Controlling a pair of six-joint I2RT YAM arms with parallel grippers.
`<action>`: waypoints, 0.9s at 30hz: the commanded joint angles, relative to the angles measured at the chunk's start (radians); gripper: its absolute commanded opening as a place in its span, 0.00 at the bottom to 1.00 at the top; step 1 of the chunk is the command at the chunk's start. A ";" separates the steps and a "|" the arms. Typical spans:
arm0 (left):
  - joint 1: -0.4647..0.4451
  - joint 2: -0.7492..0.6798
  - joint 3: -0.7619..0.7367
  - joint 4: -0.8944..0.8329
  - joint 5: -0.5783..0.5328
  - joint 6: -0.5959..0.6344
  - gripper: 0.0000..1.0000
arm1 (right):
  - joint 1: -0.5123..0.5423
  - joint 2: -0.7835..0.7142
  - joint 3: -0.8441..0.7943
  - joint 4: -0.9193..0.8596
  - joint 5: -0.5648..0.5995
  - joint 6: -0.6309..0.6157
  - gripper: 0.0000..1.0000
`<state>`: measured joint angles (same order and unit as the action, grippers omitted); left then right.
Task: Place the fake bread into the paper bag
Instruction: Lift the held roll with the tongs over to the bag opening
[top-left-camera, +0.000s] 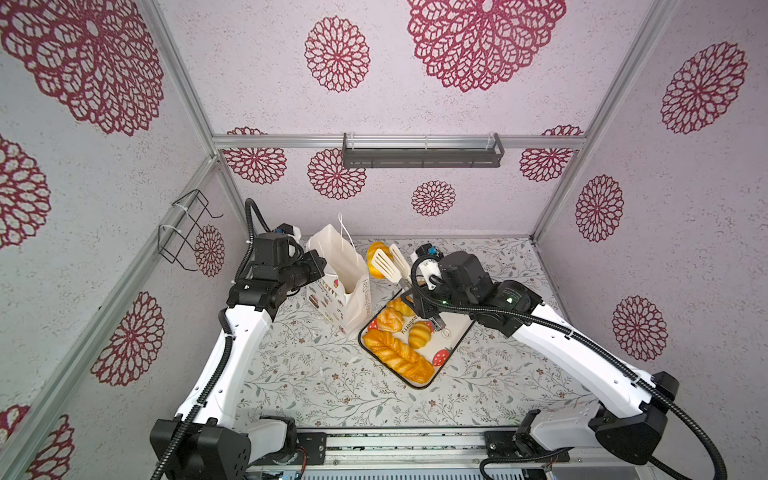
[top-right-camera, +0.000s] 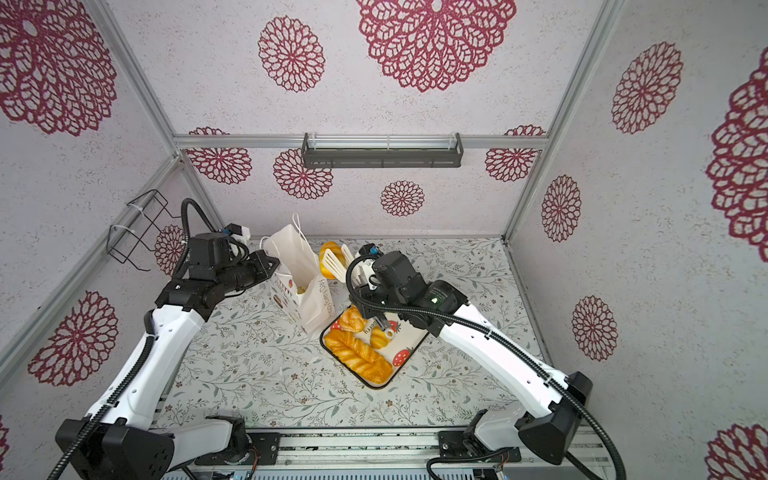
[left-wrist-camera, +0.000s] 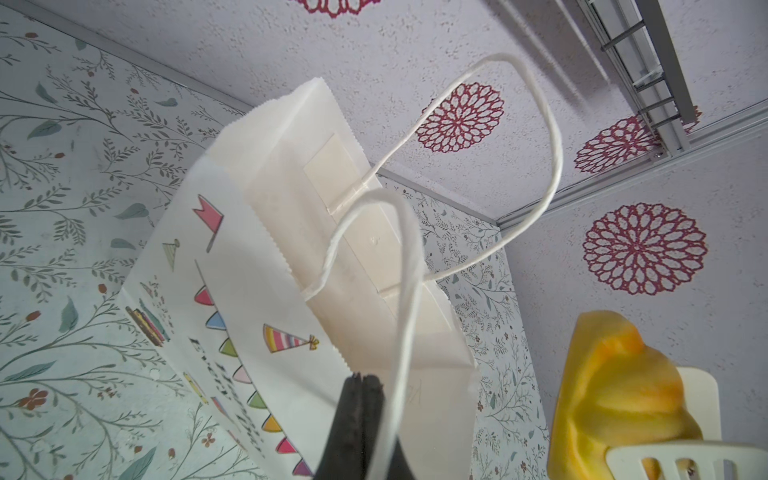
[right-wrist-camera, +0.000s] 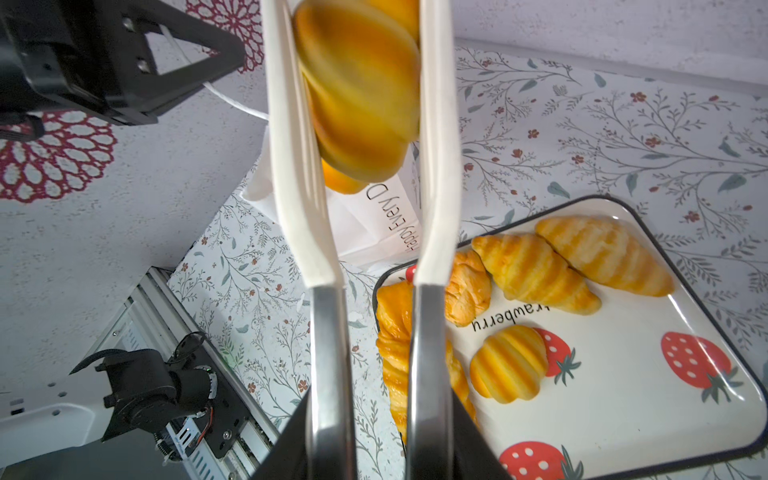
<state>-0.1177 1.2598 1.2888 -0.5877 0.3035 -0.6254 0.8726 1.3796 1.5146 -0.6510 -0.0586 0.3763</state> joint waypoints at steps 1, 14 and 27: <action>-0.008 -0.022 0.006 0.034 0.025 -0.023 0.08 | 0.028 0.017 0.079 0.053 -0.013 -0.049 0.24; -0.006 -0.049 -0.002 0.066 0.024 -0.021 0.19 | 0.088 0.148 0.174 0.066 -0.030 -0.079 0.24; -0.002 -0.038 -0.005 0.073 0.016 -0.015 0.00 | 0.076 0.242 0.251 0.044 0.002 -0.104 0.24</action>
<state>-0.1181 1.2259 1.2884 -0.5430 0.3241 -0.6407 0.9535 1.6382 1.7237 -0.6483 -0.0746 0.2939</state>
